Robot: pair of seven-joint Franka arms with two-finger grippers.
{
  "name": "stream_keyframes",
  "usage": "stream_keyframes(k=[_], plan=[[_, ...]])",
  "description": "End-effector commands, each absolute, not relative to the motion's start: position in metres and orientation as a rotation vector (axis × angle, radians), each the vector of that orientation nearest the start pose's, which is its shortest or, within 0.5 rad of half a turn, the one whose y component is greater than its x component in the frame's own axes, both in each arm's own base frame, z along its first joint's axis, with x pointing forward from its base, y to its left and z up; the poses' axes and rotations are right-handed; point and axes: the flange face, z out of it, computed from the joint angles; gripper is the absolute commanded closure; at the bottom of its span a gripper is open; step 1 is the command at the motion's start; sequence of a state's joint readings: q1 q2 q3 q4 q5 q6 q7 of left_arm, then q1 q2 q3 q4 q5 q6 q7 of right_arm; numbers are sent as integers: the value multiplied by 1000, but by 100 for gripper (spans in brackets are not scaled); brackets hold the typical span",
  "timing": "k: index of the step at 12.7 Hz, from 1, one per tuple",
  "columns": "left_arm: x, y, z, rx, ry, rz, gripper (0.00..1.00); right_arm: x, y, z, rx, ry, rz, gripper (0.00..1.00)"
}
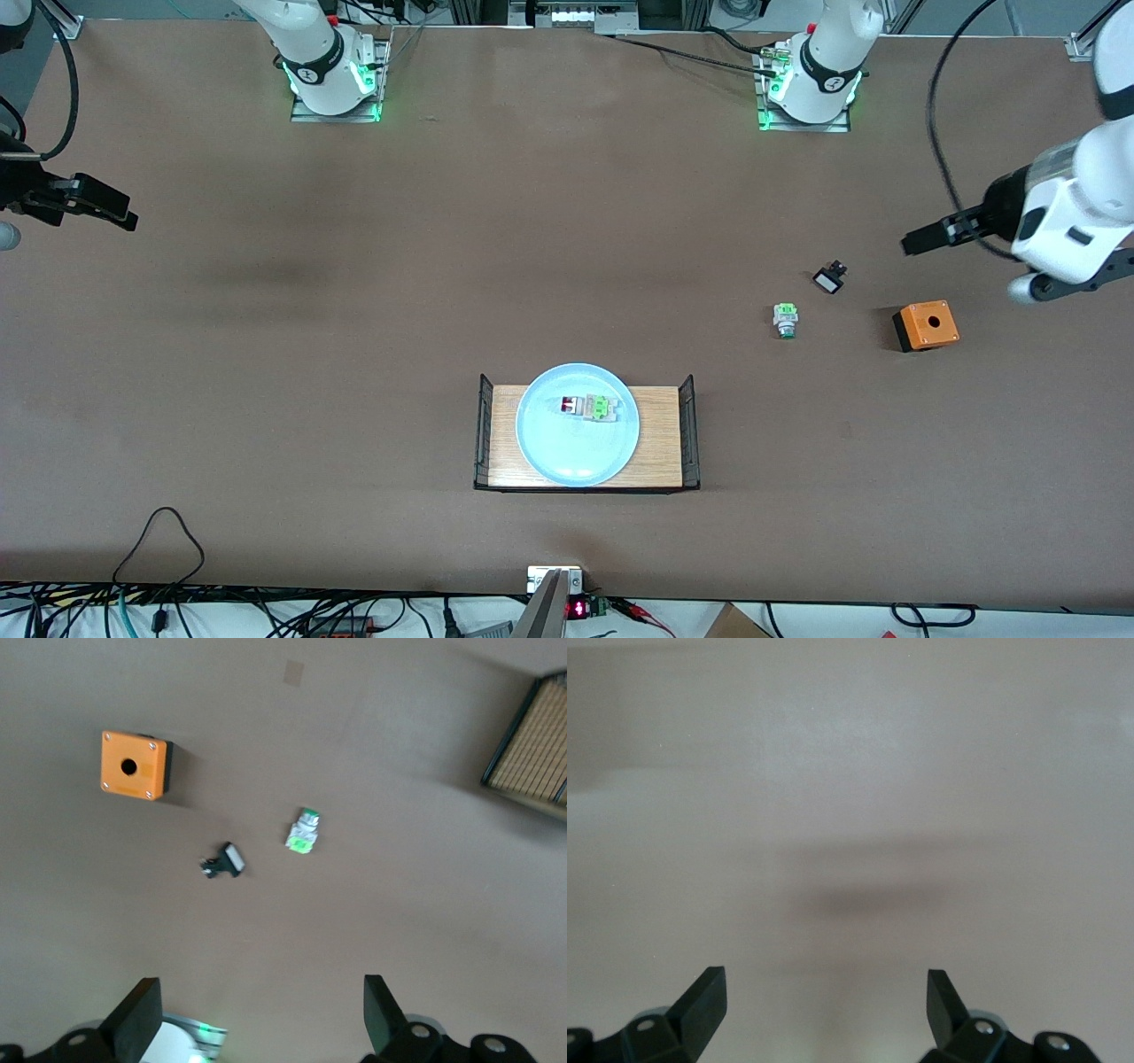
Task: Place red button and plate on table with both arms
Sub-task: 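Move the left gripper over the red button switch on the plate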
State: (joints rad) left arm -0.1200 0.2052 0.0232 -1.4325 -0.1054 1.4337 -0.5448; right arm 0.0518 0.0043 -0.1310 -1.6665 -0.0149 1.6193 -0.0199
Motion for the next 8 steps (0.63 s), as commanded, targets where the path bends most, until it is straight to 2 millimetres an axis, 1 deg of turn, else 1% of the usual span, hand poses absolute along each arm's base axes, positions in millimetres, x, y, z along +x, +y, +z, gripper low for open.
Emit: stream_keyframes(k=[1,3,5,6,8], plan=[[626,-124,553,-2982,-983,354,0,554,-45,585,-3157,107,76,0],[633,-148,549,-2910,-1144,340,0,554,-45,584,-3157,107,81,0],[642,-181,542,-2825,-1311,317,0,554,-45,585,-3157,104,76,0],[650,-199,533,-2775,-1403,303,0,554,-45,585,-3157,104,79,0],[661,-232,520,-2710,-1564,250,0,554,-45,585,-3157,104,76,0]])
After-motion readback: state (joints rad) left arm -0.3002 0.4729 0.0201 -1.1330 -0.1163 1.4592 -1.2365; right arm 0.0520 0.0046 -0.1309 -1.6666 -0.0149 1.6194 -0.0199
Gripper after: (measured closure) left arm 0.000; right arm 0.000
